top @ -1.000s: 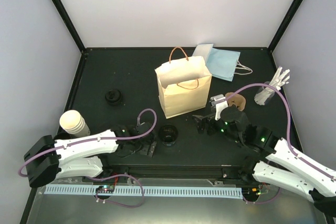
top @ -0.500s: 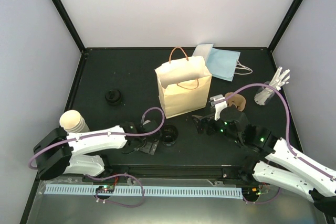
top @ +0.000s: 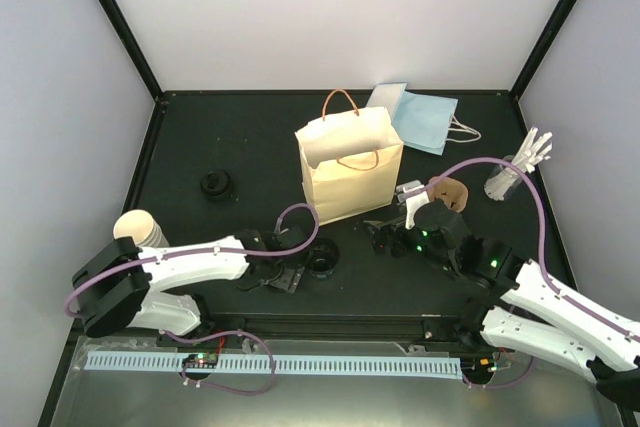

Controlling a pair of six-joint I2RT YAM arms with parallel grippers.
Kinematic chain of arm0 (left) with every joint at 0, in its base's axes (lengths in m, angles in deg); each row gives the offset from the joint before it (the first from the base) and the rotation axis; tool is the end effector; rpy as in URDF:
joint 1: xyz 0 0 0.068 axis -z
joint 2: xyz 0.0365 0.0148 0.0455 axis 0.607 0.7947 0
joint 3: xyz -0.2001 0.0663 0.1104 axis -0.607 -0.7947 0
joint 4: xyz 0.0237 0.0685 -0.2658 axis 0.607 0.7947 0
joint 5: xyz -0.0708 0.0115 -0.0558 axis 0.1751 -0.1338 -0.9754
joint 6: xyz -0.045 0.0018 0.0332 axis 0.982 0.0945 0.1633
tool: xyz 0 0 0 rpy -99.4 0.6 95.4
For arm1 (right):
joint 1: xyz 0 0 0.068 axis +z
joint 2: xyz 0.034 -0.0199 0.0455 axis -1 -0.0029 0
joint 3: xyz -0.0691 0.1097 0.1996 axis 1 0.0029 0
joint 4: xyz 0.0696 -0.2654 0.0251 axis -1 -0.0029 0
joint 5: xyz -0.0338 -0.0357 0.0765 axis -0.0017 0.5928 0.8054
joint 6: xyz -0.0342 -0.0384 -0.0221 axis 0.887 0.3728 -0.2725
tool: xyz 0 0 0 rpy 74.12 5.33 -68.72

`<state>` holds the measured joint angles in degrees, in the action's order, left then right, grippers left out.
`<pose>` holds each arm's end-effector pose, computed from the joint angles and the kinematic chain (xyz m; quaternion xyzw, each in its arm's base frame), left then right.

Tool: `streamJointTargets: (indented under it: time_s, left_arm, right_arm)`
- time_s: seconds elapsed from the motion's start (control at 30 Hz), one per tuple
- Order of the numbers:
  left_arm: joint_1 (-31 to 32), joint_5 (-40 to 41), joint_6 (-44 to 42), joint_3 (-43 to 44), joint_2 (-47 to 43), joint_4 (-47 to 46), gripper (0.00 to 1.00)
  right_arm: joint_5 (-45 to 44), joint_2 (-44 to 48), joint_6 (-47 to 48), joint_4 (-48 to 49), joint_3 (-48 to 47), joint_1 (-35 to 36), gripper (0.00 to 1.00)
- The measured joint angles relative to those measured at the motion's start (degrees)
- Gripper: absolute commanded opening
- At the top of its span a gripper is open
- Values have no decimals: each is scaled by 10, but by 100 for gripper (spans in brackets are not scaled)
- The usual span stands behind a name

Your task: Pack the takeout coffee

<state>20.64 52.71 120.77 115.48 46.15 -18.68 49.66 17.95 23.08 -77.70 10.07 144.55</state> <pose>0.1243 -0.1854 0.1086 0.1571 0.9789 -0.0089 0.1303 0.1264 0.1638 0.2692 -0.1485 0.8641 0.2370 0.4185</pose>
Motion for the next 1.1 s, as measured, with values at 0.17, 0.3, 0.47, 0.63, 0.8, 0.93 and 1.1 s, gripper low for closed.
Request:
streamJointTargets:
  time_s: [0.17,0.3,0.47,0.63,0.8,0.93,1.1]
  left_arm:
    - [-7,-4,-2,2,9,-3,82]
    - [-7,-4,-3,8,15,-2,80]
    - [-7,-3,-2,14,13,9,78]
    - [-7,-1,5,29,-21,38,78]
    - [-7,2,14,58,-75,73,78]
    - [-7,2,18,84,-118,90,78]
    - [-7,-1,18,109,-161,99,78]
  right_arm:
    - [0,-3,1,0,0,0,100]
    - [0,-3,3,0,0,0,100]
    - [0,-3,5,0,0,0,100]
    - [0,-3,5,1,0,0,100]
    - [0,-3,7,4,0,0,100]
    - [1,-4,8,4,0,0,100]
    - [3,-5,8,4,0,0,100]
